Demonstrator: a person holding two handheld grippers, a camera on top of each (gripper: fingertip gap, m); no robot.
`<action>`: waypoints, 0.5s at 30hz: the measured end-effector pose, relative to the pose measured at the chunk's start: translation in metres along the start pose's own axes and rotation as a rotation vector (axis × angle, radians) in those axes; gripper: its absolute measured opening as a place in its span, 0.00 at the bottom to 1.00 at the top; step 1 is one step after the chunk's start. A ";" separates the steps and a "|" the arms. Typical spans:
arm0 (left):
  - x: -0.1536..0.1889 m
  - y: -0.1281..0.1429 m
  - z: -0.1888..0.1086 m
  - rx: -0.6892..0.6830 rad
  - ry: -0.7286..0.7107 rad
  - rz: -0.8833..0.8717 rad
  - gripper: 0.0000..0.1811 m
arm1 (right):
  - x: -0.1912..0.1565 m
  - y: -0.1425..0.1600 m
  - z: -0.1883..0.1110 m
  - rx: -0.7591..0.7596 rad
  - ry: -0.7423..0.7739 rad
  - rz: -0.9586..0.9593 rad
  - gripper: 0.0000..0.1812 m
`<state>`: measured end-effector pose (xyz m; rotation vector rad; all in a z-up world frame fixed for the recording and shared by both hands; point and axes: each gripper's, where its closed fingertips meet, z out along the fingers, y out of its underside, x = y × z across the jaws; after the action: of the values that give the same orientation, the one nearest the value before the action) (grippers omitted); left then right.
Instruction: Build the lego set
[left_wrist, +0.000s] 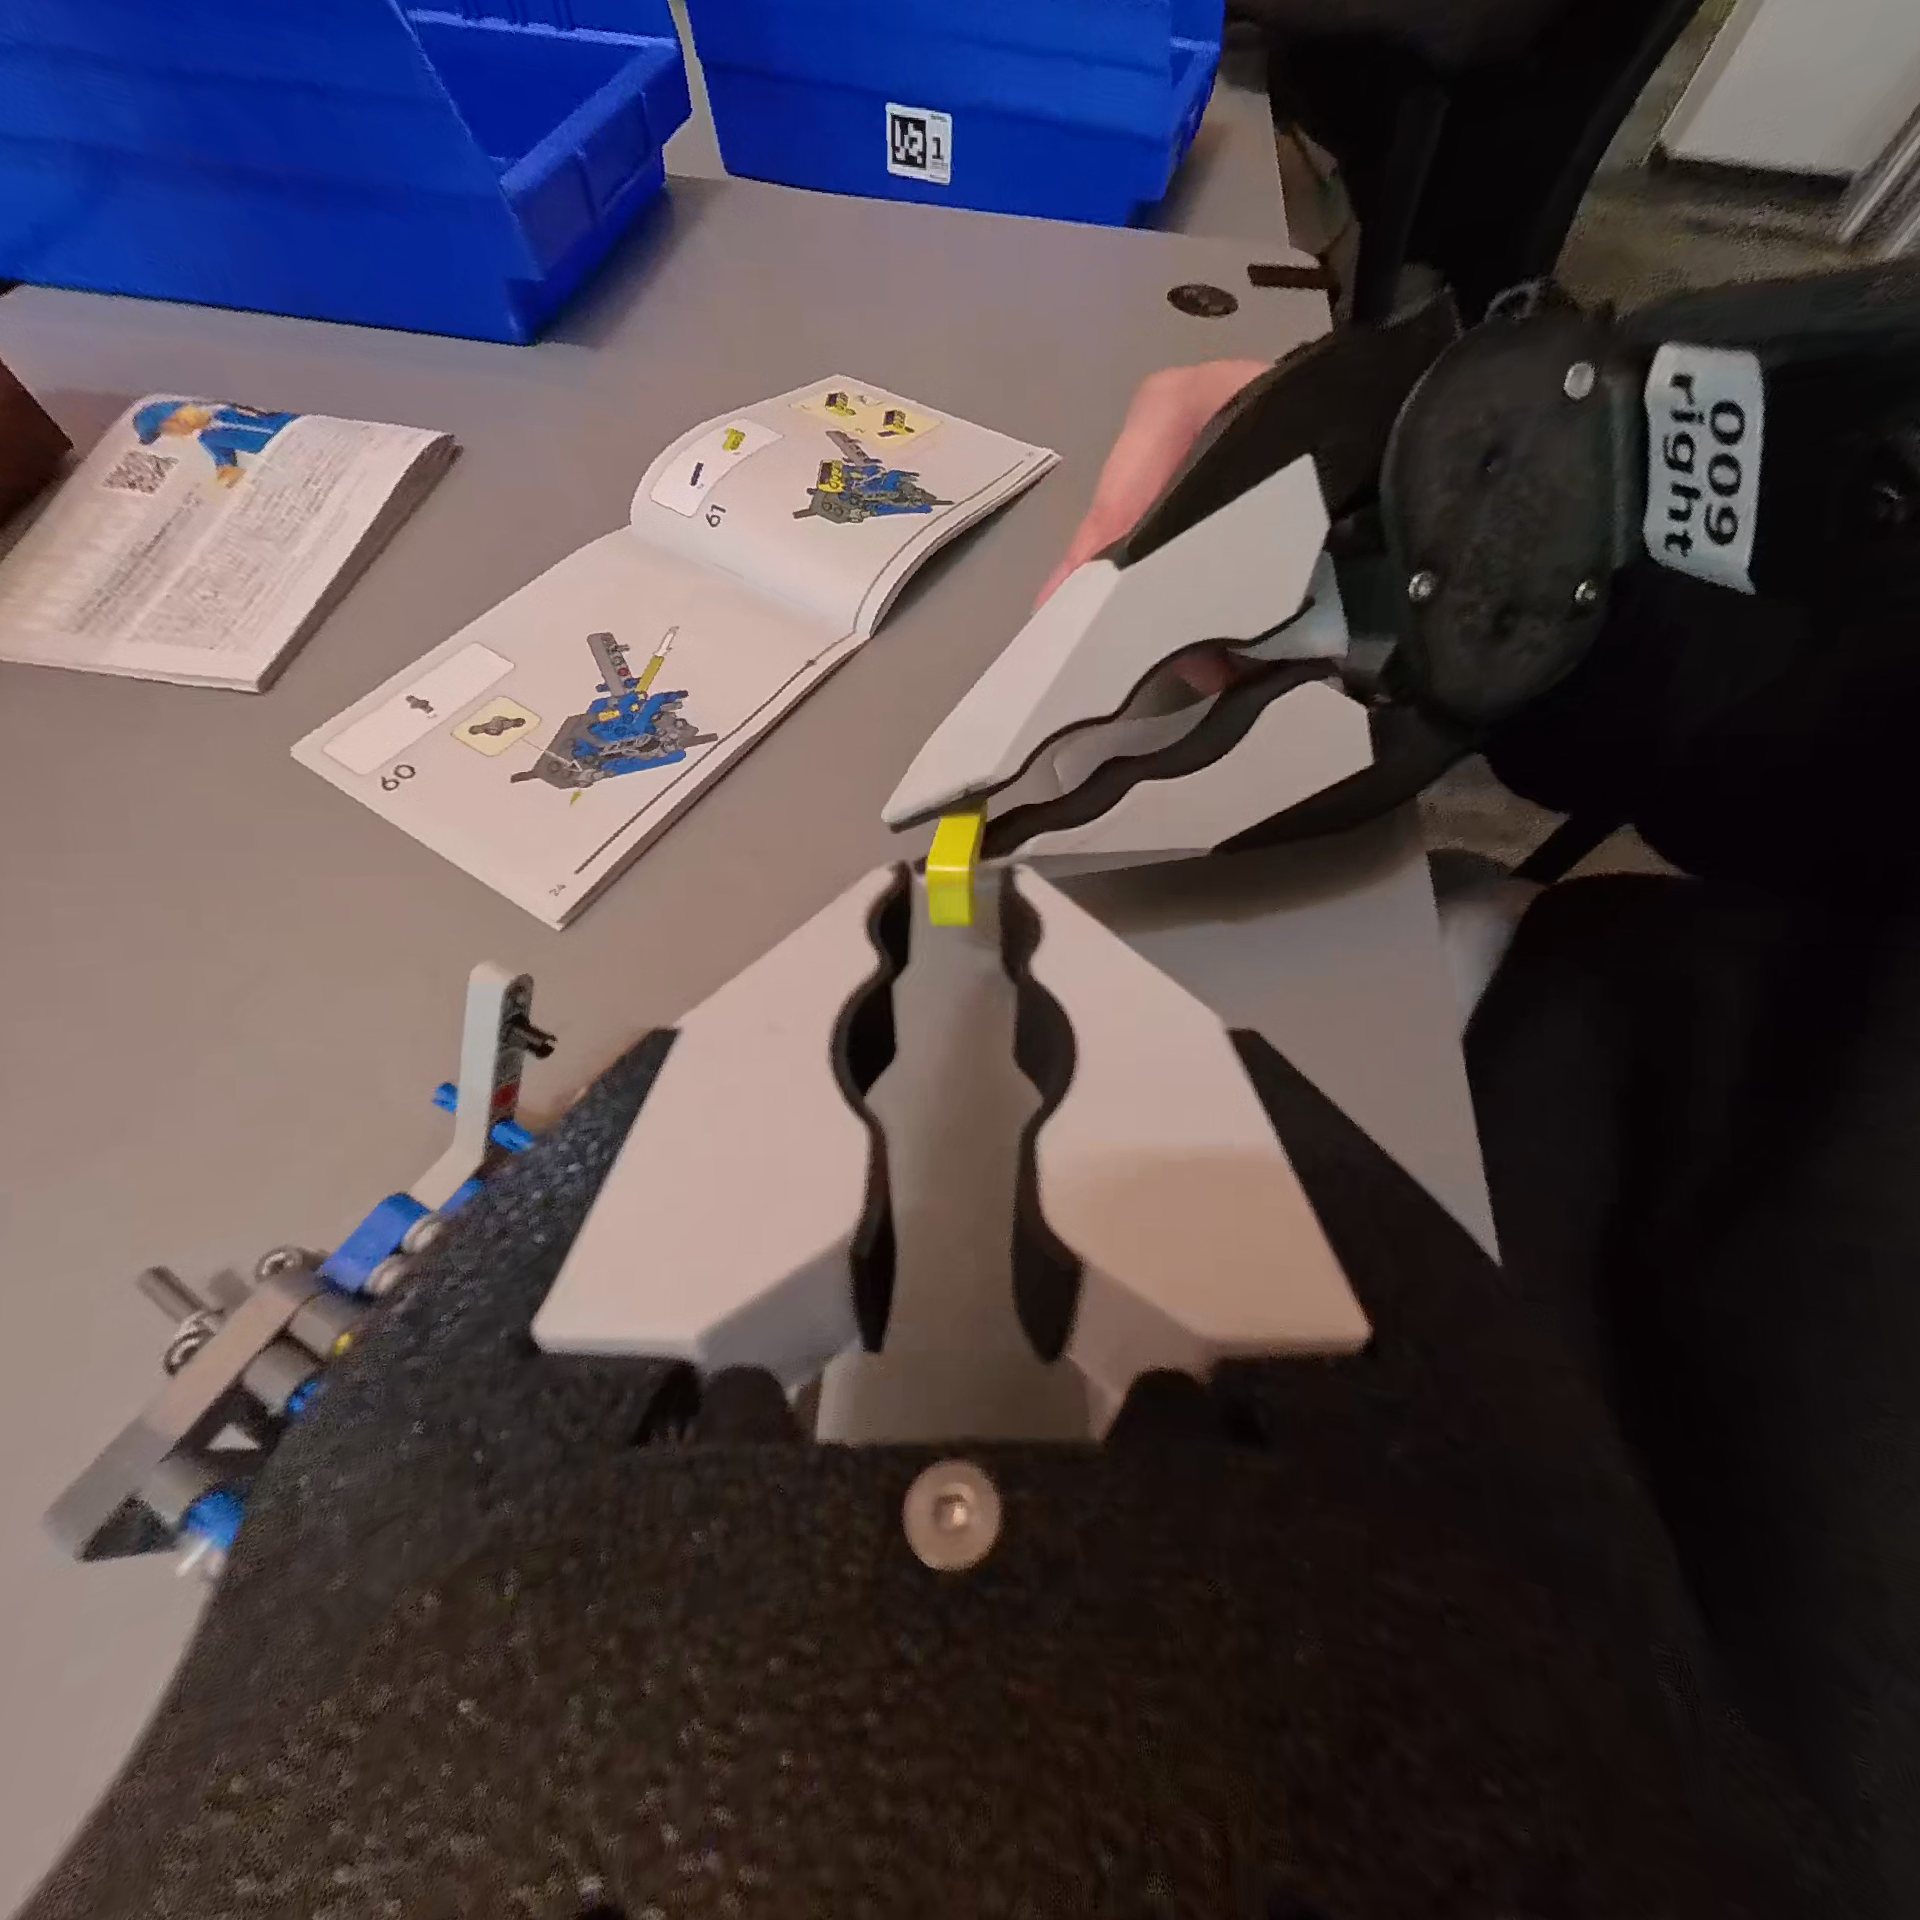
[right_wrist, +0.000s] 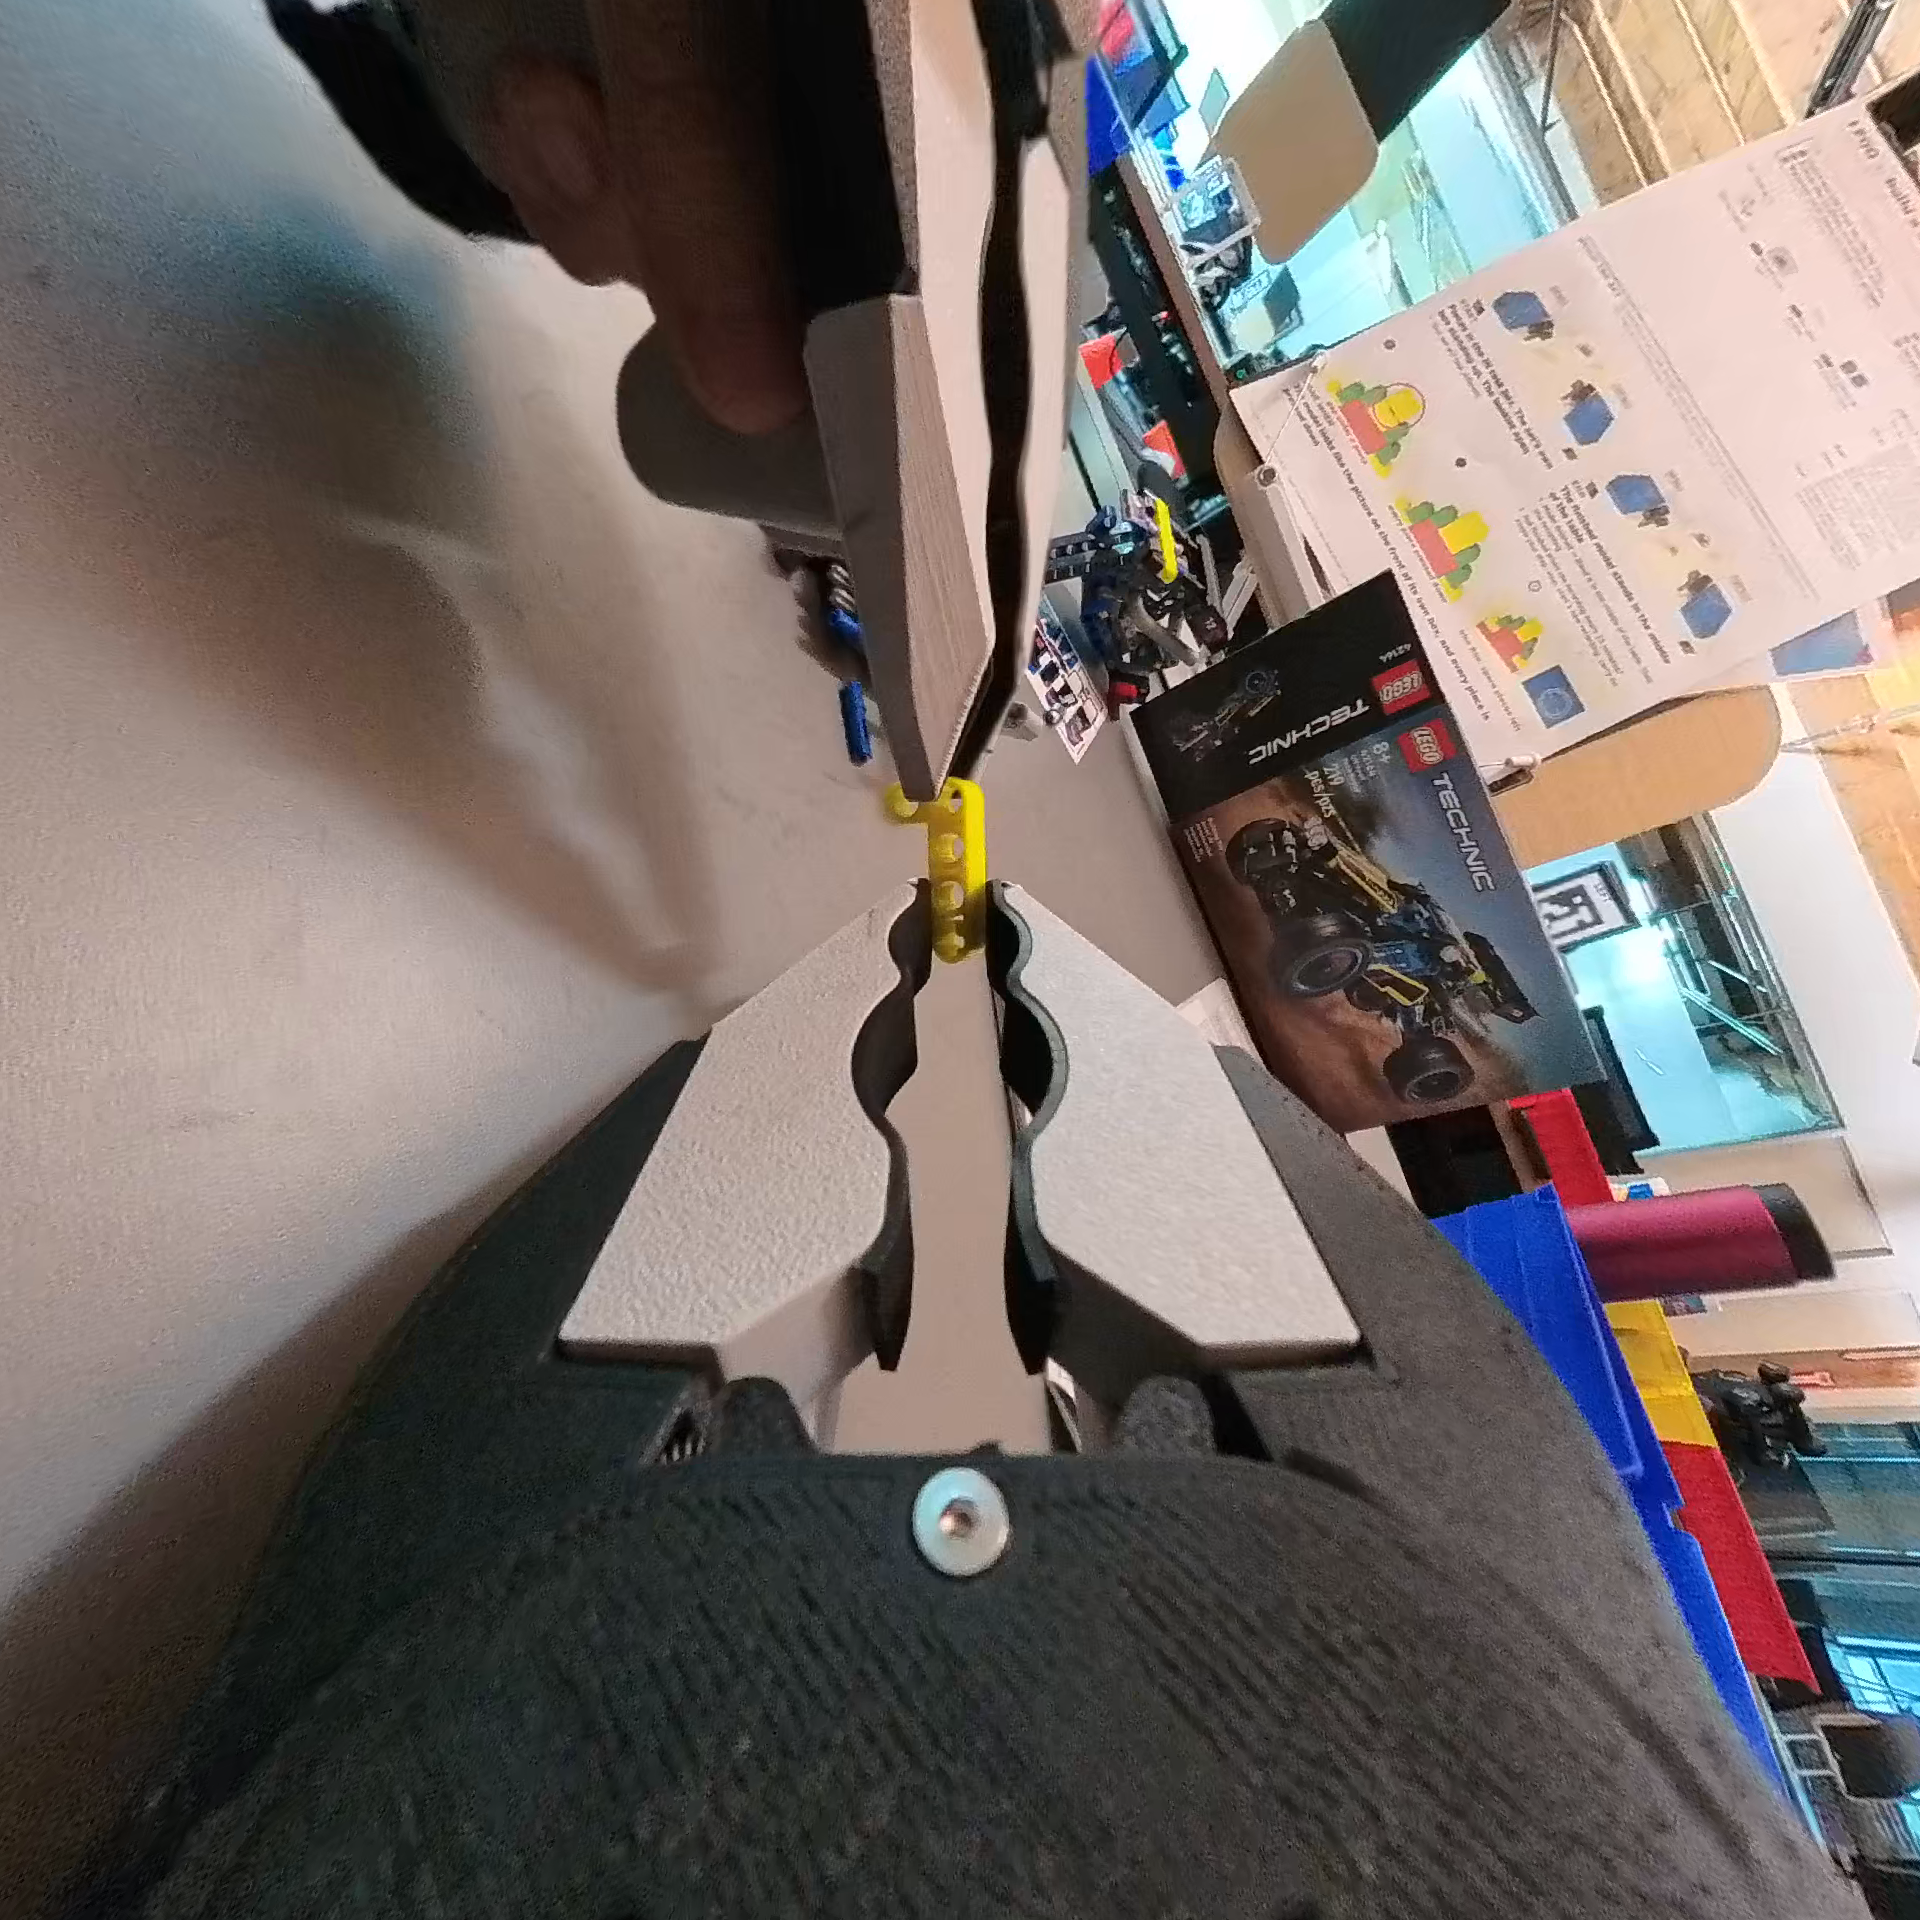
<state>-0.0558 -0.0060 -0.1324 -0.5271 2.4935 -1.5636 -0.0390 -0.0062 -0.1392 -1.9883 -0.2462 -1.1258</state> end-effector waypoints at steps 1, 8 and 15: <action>-0.001 0.000 0.000 -0.006 -0.015 0.020 0.12 | -0.002 0.001 0.001 -0.006 -0.009 -0.003 0.05; -0.017 -0.028 -0.011 0.134 -0.179 0.187 0.36 | 0.001 0.008 0.002 -0.031 0.040 -0.017 0.04; -0.032 -0.047 -0.019 0.239 -0.368 0.300 0.47 | 0.001 0.011 0.004 -0.048 0.053 -0.040 0.04</action>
<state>-0.0218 0.0039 -0.0836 -0.3465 1.9767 -1.4658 -0.0301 -0.0105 -0.1455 -2.0001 -0.2336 -1.2184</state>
